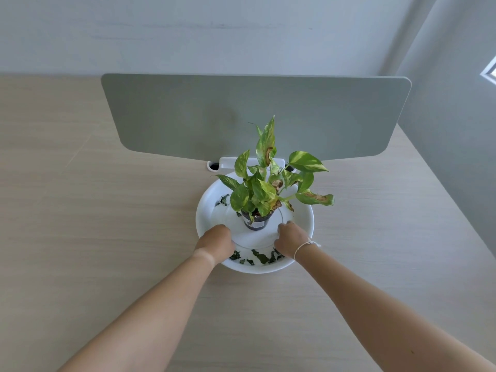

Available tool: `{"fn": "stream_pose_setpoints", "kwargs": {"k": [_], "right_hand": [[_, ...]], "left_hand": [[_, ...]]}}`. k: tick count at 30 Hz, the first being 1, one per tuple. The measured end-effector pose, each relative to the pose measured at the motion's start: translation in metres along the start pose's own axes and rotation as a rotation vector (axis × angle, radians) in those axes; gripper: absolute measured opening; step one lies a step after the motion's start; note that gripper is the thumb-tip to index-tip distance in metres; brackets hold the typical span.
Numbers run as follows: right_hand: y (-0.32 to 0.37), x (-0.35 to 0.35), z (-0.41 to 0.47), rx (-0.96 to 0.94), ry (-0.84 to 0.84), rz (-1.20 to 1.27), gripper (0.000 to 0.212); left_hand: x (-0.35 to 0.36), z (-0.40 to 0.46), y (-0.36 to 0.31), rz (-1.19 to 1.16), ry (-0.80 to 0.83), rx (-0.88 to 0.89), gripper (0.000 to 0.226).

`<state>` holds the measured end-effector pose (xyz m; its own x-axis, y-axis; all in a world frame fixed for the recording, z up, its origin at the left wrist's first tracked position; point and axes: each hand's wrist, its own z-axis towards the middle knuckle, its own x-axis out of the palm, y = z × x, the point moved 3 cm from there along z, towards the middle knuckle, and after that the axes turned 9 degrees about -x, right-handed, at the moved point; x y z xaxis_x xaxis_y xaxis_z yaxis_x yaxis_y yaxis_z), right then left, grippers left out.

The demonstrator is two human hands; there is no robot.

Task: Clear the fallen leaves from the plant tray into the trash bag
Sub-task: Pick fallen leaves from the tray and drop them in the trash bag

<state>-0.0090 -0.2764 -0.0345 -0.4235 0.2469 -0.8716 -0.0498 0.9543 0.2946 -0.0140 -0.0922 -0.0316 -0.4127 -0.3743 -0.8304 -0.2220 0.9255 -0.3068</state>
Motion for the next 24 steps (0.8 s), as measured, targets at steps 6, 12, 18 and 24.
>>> {"fn": "stream_pose_setpoints", "kwargs": {"k": [6, 12, 18, 24], "right_hand": [[0.008, 0.007, -0.008, -0.013, -0.002, -0.017, 0.06], [0.018, 0.013, -0.012, -0.005, 0.008, -0.084, 0.077], [0.02, 0.016, -0.014, 0.007, -0.022, -0.125, 0.071], [0.011, 0.015, -0.012, -0.014, -0.016, -0.079, 0.051]], "left_hand": [[0.006, -0.007, -0.006, -0.134, 0.074, -0.039, 0.036], [0.009, -0.009, -0.013, 0.047, 0.034, -0.033, 0.067], [0.014, -0.009, -0.013, 0.114, 0.012, -0.014, 0.059], [0.012, -0.005, -0.007, 0.125, 0.009, 0.021, 0.026]]}}
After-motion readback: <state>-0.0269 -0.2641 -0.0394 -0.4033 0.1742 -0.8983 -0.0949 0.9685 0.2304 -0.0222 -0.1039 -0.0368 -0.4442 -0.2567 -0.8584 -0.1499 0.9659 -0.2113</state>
